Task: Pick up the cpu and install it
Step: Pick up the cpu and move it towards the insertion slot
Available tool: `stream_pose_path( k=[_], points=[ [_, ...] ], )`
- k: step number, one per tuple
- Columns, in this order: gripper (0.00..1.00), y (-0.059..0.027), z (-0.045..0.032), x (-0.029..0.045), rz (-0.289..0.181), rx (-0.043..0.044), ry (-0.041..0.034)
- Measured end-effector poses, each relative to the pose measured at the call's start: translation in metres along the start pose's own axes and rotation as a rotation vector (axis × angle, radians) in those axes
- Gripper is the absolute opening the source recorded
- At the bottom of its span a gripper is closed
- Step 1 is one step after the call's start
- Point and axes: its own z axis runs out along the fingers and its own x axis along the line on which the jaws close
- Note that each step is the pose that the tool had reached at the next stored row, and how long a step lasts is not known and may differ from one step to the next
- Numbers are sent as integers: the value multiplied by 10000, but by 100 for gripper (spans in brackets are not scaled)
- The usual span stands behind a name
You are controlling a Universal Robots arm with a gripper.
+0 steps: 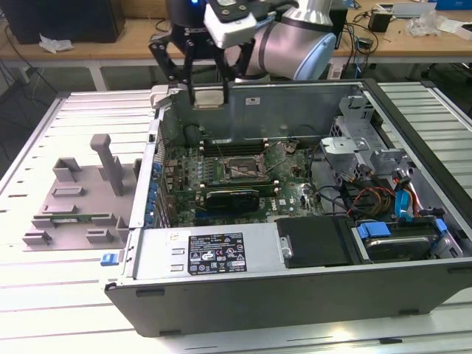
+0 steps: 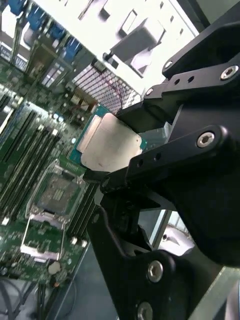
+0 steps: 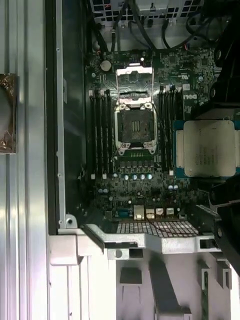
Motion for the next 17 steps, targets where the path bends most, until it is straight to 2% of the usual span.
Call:
stream_pose_path(
  k=[1, 3, 5, 9, 13, 17],
  points=[
    [55, 2, 3, -67, -1, 0, 0],
    [55, 5, 6, -155, 0, 1, 0],
    [55, 9, 11, -289, 0, 1, 1],
    [55, 15, 18, -465, -2, 1, 1],
    [55, 17, 21, -563, -2, 1, 1],
    [55, 17, 47, -567, -2, 1, 0]
  ],
)
